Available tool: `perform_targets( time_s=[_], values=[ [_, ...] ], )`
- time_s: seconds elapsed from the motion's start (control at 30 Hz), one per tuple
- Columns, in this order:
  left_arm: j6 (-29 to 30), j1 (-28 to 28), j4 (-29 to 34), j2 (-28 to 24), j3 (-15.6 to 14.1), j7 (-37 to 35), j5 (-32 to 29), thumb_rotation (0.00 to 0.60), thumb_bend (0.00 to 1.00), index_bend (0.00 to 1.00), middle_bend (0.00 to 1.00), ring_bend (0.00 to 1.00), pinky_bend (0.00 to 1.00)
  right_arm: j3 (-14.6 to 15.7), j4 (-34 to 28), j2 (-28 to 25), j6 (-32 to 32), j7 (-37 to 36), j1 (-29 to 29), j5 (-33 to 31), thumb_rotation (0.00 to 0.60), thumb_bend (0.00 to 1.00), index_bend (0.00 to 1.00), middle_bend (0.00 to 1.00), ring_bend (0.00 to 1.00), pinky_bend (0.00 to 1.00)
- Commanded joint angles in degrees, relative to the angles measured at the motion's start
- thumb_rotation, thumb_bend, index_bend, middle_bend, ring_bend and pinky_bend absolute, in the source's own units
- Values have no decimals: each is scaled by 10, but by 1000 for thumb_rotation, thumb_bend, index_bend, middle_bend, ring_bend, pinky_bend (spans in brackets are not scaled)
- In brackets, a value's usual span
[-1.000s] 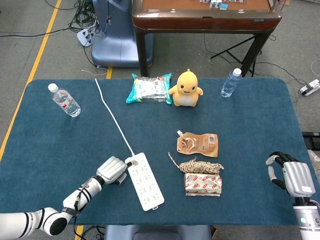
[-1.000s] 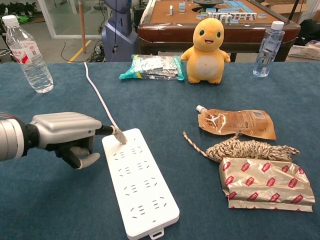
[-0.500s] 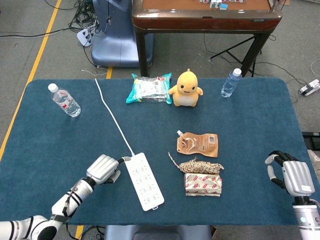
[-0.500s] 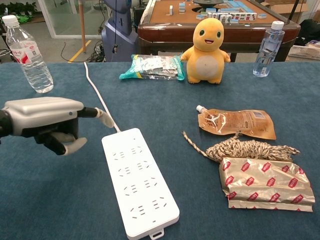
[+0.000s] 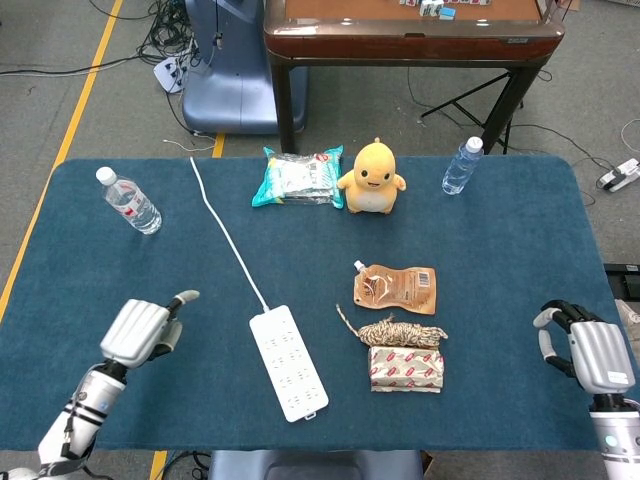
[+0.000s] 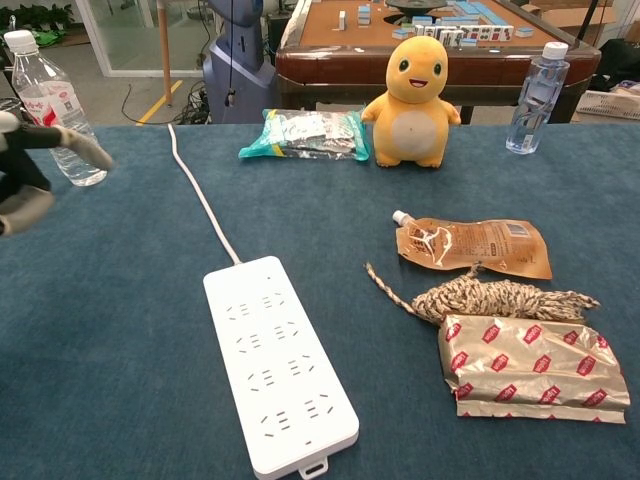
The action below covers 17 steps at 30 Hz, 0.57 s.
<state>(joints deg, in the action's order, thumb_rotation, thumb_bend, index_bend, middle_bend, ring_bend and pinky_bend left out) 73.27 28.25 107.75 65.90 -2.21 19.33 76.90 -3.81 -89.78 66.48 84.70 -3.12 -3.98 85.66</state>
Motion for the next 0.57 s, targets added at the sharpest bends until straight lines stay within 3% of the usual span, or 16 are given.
perform_targets(
  time_s=[0.03, 0.27, 0.57],
  values=[
    [63, -57, 5, -31, -16, 6, 11, 600, 583, 269, 636, 597, 885, 0, -3, -3, 2, 2, 2, -1, 600, 449, 490, 366, 359, 485],
    [156, -137, -3, -48, -29, -5, 29, 600, 576, 478, 602, 564, 813, 0, -13, -13, 14, -1, 10, -3, 600, 449, 490, 365, 359, 485],
    [193, -196, -12, -67, -45, -6, 50, 600, 575, 512, 597, 564, 813, 1, -24, -27, 27, -10, 20, 1, 600, 448, 490, 365, 359, 485]
  ],
)
